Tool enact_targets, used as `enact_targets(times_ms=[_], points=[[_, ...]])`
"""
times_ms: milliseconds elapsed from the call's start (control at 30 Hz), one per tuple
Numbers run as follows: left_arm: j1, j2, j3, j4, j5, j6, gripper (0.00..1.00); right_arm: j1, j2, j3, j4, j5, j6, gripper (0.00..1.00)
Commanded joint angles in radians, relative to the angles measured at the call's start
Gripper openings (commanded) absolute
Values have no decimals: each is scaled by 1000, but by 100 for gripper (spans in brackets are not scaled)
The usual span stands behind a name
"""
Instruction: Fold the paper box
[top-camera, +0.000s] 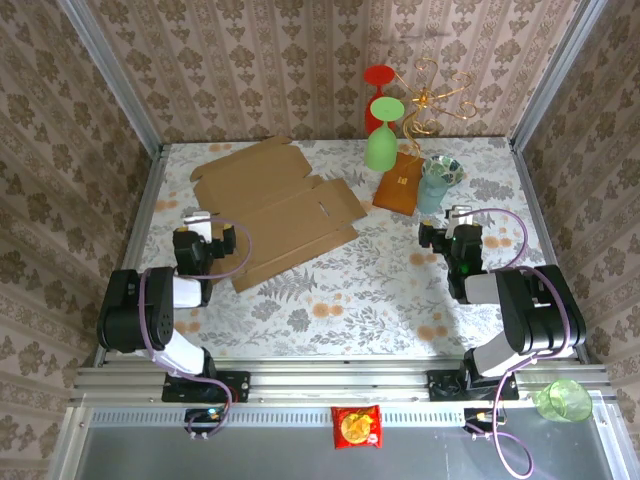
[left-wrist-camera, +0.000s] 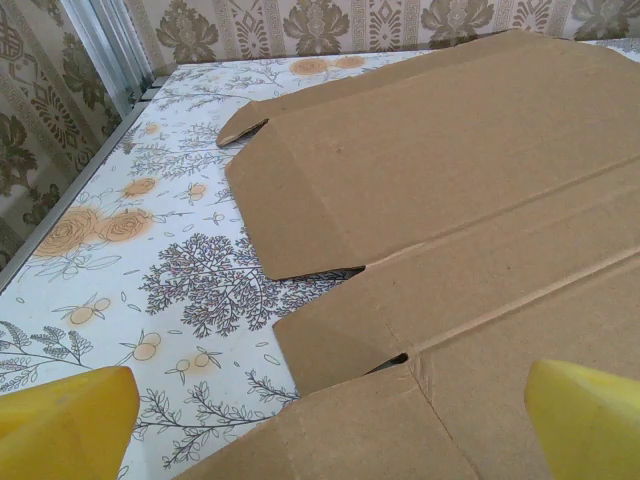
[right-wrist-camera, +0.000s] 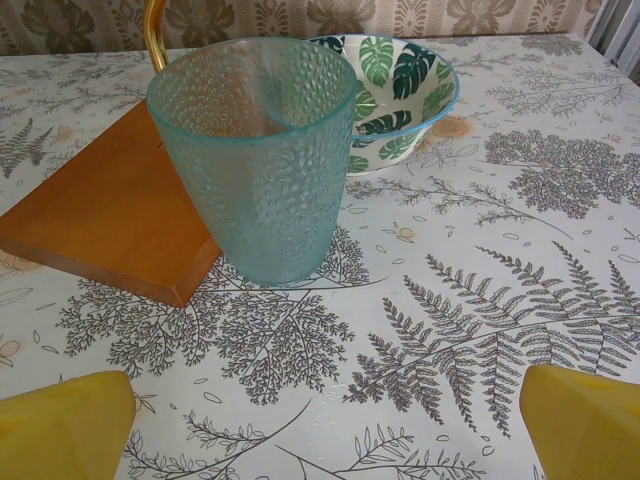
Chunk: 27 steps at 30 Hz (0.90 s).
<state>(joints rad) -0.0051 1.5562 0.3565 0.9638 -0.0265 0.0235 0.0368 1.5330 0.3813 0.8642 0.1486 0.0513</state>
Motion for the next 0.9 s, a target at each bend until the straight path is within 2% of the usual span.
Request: enact_targets(times_ms=[0,367,467,633,800,833,867], points=[[2,-1,21,-24,-7,18,100,-3,-4,19,4,-7,-8,100],[1,-2,22,-23,-7,17,100,-3,-2,22,0,-9,-8,100],[-2,-1,41,-60,51,44,100,-3,-3,22,1,-9,-9,100],[-1,-2,38,-56,52,43,100,-3,-4,21,1,-9,-9,100],[-2,-4,23,-30,25,33,100,-3,-4,17,6,-8,-8,100],[-6,-7,4,4,-1,26,100,-3,-10,7,19,-3,-6,100],[-22,-27,-29,59,-71,24,100,4,-32,-8,42,29,-2,100]])
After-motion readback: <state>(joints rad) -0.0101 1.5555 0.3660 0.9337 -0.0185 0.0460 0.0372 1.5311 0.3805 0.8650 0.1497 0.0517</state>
